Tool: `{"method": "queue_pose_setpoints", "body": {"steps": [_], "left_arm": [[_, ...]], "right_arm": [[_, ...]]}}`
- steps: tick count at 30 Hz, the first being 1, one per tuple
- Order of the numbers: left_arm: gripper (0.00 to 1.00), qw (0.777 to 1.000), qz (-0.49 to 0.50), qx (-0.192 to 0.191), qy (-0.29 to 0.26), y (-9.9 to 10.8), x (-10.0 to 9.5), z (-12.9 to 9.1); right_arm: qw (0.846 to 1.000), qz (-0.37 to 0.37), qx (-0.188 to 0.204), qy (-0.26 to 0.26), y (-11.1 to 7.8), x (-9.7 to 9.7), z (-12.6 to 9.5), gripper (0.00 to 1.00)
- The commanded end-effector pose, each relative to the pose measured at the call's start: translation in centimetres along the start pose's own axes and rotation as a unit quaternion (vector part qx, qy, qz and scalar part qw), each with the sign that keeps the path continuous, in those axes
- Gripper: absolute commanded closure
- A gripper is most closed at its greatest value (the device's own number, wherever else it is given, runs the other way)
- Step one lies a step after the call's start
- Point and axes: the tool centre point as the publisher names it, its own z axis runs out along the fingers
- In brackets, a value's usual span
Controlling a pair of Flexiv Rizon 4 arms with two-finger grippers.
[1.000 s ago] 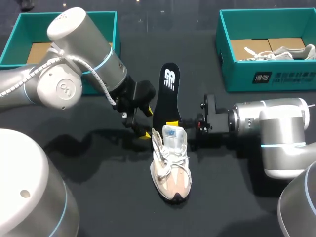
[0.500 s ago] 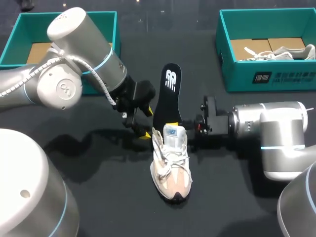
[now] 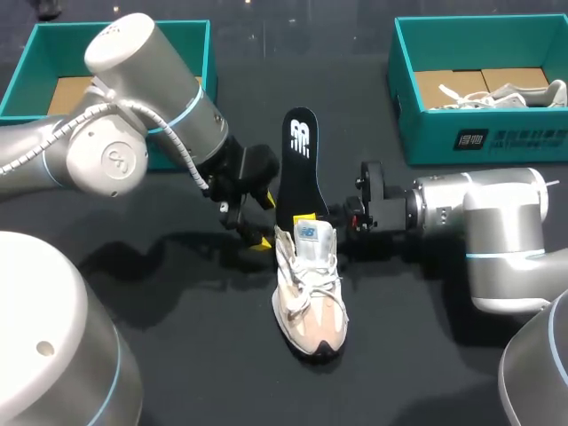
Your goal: Take the shoe out of the shoebox, open the shoe tongue, remove and reinsert the insole, then place the shoe into the shoebox
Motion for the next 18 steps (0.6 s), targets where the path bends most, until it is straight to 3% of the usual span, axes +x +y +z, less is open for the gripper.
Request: {"method": "queue_pose_setpoints", "body": {"steps": [1,18], "left_arm": [[0.00,1.000,0.000,0.000,0.000,0.0,0.0,0.0],[0.00,1.000,0.000,0.000,0.000,0.0,0.0,0.0]], "right_arm": [[1.000,-0.004,0.004,0.001,0.3,0.0,0.1,0.66],[0.999,-0.040,0.033,0.006,3.1,0.6,0.6,0.65]]}}
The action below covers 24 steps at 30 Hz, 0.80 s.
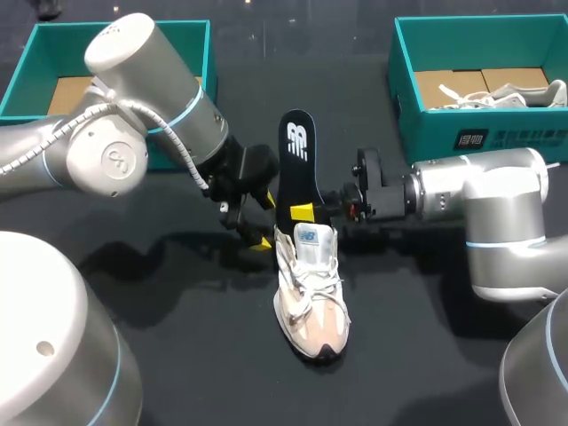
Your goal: Take the shoe out of the shoebox, open the shoe tongue, remove and reinsert the insole, then place the shoe into the shoebox
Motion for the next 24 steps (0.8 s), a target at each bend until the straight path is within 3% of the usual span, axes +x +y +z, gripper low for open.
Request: {"method": "queue_pose_setpoints", "body": {"steps": [1,5,6,8,14,24], "left_arm": [[0.00,1.000,0.000,0.000,0.000,0.0,0.0,0.0],[0.00,1.000,0.000,0.000,0.000,0.0,0.0,0.0],[0.00,1.000,0.000,0.000,0.000,0.0,0.0,0.0],[0.00,1.000,0.000,0.000,0.000,0.0,0.0,0.0],[0.00,1.000,0.000,0.000,0.000,0.0,0.0,0.0],[0.00,1.000,0.000,0.000,0.000,0.0,0.0,0.0]], "right_arm": [[1.000,-0.005,0.014,0.002,1.1,-0.1,0.3,0.65],[1.000,-0.010,0.019,0.006,1.9,-0.5,0.4,0.69],[1.000,-0.011,0.019,0.007,2.0,-0.6,0.4,0.75],[1.000,-0.007,0.018,0.006,2.1,-0.9,0.5,1.00],[1.000,0.024,0.014,0.007,0.4,-1.5,0.6,1.00],[0.996,0.084,0.009,-0.012,-3.5,-0.6,0.3,1.00]]}}
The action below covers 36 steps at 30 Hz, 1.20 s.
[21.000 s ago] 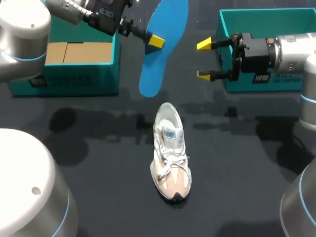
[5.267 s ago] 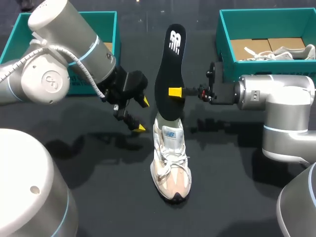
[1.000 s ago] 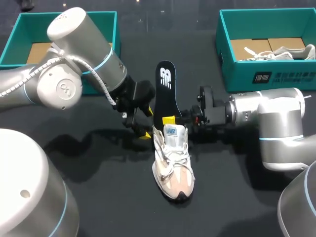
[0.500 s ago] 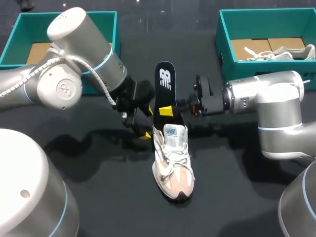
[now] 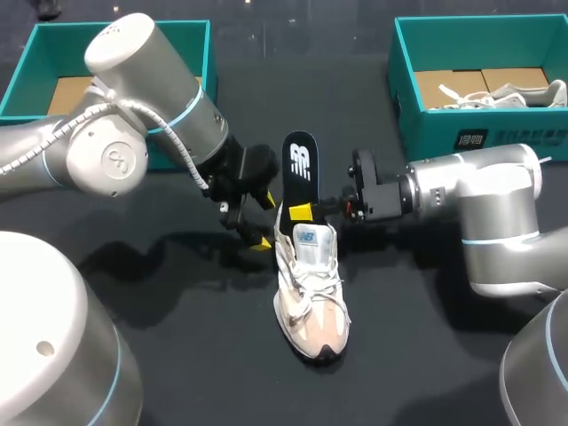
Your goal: Take the shoe out of the shoebox, open the shoe tongue, remove and reinsert the insole, then place the shoe into the shoebox
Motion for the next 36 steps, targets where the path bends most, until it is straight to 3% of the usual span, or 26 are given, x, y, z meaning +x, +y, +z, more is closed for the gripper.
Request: {"method": "queue_pose_setpoints", "body": {"steps": [1,7,10,11,12,18,25,28,30,36], "left_arm": [[0.00,1.000,0.000,0.000,0.000,0.0,0.0,0.0],[0.00,1.000,0.000,0.000,0.000,0.0,0.0,0.0],[0.00,1.000,0.000,0.000,0.000,0.0,0.0,0.0],[0.00,1.000,0.000,0.000,0.000,0.0,0.0,0.0],[0.00,1.000,0.000,0.000,0.000,0.0,0.0,0.0],[0.00,1.000,0.000,0.000,0.000,0.0,0.0,0.0],[0.00,1.000,0.000,0.000,0.000,0.0,0.0,0.0],[0.00,1.000,0.000,0.000,0.000,0.0,0.0,0.0],[0.00,1.000,0.000,0.000,0.000,0.0,0.0,0.0],[0.00,1.000,0.000,0.000,0.000,0.0,0.0,0.0]], "right_arm": [[1.000,0.015,-0.007,-0.010,-1.8,0.6,0.2,1.00],[0.999,0.034,-0.010,-0.009,-3.0,1.2,0.3,1.00],[1.000,0.024,-0.012,-0.013,-2.7,1.5,0.3,1.00],[1.000,0.020,-0.013,-0.014,-2.5,1.6,0.3,0.94],[1.000,0.010,-0.014,-0.015,-2.0,1.8,0.3,0.75],[0.999,-0.032,-0.002,-0.013,0.4,2.3,0.4,0.67],[0.998,-0.059,0.014,-0.014,2.3,2.2,0.1,0.71],[0.998,-0.062,0.015,-0.016,3.0,1.8,-0.1,0.80],[0.998,-0.062,0.014,-0.015,3.4,1.4,-0.2,0.98],[0.999,-0.036,0.012,-0.003,2.4,0.1,0.0,1.00]]}}
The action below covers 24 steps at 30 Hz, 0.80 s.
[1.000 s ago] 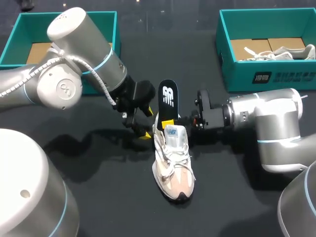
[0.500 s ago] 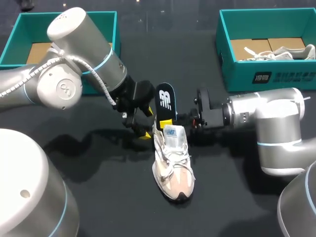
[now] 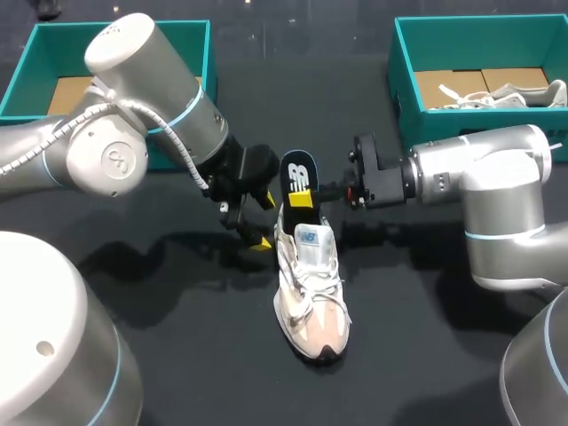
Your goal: Take the shoe out of the shoebox, open the shoe tongue, remove and reinsert the insole, then place the shoe into the shoebox
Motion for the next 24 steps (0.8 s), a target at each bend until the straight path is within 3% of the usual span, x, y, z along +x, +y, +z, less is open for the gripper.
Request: {"method": "queue_pose_setpoints", "body": {"steps": [1,11,17,21,24], "left_arm": [[0.00,1.000,0.000,0.000,0.000,0.0,0.0,0.0],[0.00,1.000,0.000,0.000,0.000,0.0,0.0,0.0],[0.00,1.000,0.000,0.000,0.000,0.0,0.0,0.0],[0.00,1.000,0.000,0.000,0.000,0.0,0.0,0.0],[0.00,1.000,0.000,0.000,0.000,0.0,0.0,0.0]], "right_arm": [[1.000,0.014,-0.001,0.013,-1.3,-1.2,0.6,1.00],[0.997,0.068,-0.020,0.015,-5.4,0.4,0.8,1.00],[0.998,0.057,-0.027,0.006,-5.4,1.3,0.9,1.00],[0.999,0.035,-0.020,0.004,-3.9,1.5,0.9,0.73],[1.000,0.017,-0.010,0.004,-3.0,1.4,0.9,0.64]]}}
